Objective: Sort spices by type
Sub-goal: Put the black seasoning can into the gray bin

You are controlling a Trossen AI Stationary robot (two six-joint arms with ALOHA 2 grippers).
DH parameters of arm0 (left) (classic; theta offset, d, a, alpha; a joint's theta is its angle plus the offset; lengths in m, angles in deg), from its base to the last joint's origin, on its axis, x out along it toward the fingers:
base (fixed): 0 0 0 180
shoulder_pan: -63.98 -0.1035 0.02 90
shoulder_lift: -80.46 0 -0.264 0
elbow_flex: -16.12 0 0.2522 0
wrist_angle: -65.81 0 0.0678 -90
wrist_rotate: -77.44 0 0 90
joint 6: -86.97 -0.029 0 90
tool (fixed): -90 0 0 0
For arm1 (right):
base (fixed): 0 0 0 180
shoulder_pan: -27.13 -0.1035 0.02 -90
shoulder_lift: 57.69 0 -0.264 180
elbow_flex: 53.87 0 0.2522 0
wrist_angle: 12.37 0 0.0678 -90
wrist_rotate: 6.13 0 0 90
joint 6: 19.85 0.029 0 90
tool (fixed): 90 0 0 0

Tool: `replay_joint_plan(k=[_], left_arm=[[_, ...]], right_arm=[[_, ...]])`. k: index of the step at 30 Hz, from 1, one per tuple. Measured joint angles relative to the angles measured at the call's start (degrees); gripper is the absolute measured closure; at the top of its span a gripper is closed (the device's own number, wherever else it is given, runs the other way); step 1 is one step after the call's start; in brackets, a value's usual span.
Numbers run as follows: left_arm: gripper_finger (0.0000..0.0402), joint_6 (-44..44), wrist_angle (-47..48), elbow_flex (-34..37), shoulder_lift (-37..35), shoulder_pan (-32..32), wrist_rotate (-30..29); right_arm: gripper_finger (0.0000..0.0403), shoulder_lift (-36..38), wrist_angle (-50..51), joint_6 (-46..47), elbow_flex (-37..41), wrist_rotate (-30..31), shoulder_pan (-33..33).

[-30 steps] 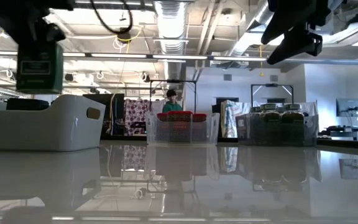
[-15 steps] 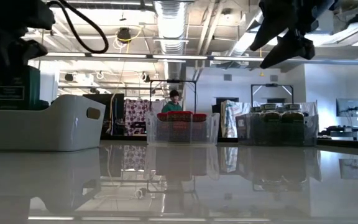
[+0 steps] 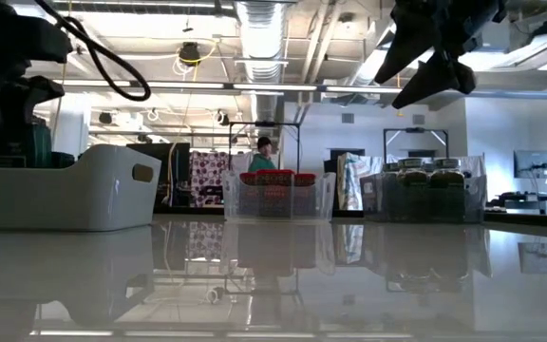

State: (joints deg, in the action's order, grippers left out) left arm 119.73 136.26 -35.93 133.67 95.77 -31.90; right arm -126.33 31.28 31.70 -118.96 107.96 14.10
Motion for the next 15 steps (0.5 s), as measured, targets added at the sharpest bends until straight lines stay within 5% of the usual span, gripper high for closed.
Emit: replay_joint_plan(k=[15], left_arm=[[0.0281, -3.14, -0.30, 0.32, 0.02, 0.44, -0.47]], right_arm=[[0.0123, 0.00, 0.02, -0.47, 0.00, 0.02, 0.08]])
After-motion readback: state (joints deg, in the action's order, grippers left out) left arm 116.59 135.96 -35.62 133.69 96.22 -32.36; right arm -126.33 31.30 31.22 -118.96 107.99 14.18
